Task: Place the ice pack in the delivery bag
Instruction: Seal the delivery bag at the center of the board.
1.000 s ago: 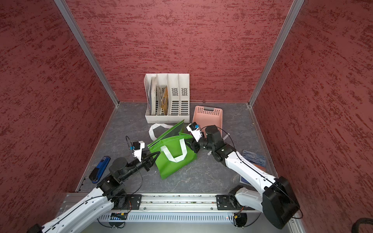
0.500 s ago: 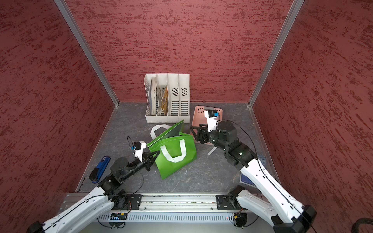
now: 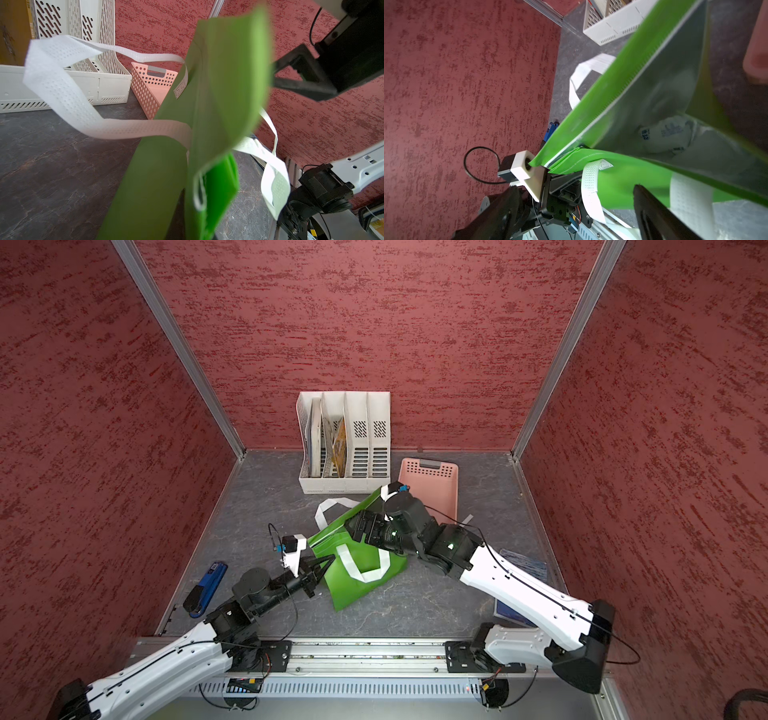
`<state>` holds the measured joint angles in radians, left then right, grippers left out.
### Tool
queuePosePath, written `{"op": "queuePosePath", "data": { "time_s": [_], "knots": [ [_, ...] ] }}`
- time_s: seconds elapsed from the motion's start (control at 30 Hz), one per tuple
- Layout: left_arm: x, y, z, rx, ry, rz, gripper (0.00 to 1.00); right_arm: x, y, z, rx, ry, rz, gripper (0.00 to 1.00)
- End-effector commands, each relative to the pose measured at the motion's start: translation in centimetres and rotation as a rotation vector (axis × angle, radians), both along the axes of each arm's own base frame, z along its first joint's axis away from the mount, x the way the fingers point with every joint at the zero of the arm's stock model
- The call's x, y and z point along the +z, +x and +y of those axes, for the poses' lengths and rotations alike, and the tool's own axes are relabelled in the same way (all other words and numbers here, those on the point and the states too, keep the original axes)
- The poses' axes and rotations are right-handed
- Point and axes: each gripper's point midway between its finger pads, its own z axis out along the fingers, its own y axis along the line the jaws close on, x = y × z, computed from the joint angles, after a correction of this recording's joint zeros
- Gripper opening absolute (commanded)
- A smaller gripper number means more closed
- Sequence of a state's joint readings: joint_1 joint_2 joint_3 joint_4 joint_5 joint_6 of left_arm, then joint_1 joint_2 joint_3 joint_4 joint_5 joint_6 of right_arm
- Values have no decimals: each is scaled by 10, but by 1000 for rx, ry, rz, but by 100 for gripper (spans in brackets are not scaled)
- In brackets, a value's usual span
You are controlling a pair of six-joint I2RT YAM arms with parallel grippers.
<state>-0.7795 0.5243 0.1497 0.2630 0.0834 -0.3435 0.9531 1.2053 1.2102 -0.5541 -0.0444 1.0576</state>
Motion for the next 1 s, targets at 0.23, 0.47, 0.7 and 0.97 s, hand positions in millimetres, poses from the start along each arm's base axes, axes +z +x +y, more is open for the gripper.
{"op": "queuePosePath", "data": {
  "time_s": [0.23,0.47,0.7,0.97],
  "knots": [
    [5,-8,-9,-42,35,-51,4,-7,22,12,-187,94,3,98],
    [4,-13,-12,-64,51,-74,10,-8,33,25,-189,67,-10,98],
    [2,-15,-14,-74,67,-81,13,-22,37,32,-205,71,15,83],
    [2,-13,-9,-42,51,-79,25,-35,38,23,-230,37,10,38]
  ]
}}
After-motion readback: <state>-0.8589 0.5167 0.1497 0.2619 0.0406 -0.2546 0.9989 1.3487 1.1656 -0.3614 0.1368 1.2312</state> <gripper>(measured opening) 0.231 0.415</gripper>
